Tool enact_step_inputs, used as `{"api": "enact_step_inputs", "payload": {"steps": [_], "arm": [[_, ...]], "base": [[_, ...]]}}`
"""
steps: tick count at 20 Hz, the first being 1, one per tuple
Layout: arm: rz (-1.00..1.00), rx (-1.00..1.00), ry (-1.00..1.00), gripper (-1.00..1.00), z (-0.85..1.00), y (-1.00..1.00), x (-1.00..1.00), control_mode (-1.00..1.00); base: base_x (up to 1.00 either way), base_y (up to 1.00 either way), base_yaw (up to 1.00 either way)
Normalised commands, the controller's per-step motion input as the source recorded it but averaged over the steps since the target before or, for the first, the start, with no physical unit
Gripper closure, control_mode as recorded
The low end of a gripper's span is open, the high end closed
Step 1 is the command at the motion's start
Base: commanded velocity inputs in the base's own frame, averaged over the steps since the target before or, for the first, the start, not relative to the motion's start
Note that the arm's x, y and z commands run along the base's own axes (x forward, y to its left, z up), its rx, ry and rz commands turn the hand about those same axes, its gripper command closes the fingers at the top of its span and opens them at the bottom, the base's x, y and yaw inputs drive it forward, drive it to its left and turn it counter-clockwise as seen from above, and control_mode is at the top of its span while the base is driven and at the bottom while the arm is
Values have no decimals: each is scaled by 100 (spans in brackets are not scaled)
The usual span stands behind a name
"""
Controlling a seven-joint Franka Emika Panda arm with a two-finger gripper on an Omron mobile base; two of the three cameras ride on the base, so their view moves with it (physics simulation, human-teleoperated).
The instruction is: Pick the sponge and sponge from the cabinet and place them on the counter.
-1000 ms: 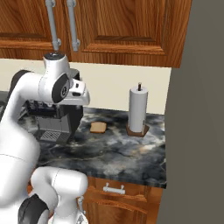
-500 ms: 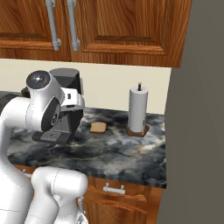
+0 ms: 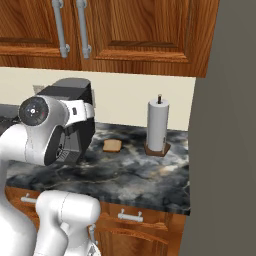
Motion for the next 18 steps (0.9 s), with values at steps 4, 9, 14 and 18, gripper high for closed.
{"api": "enact_step_inputs", "payload": {"steps": [4, 9, 14, 18], "arm": [[0, 0, -18, -100, 47, -3, -3, -100], [0, 0, -18, -100, 49, -4, -5, -100], [0, 0, -20, -100, 51, -5, -7, -100], [0, 1, -19, -100, 51, -3, -1, -100]], "base": [[0, 0, 0], [0, 0, 0], [0, 0, 0], [0, 0, 0]]}}
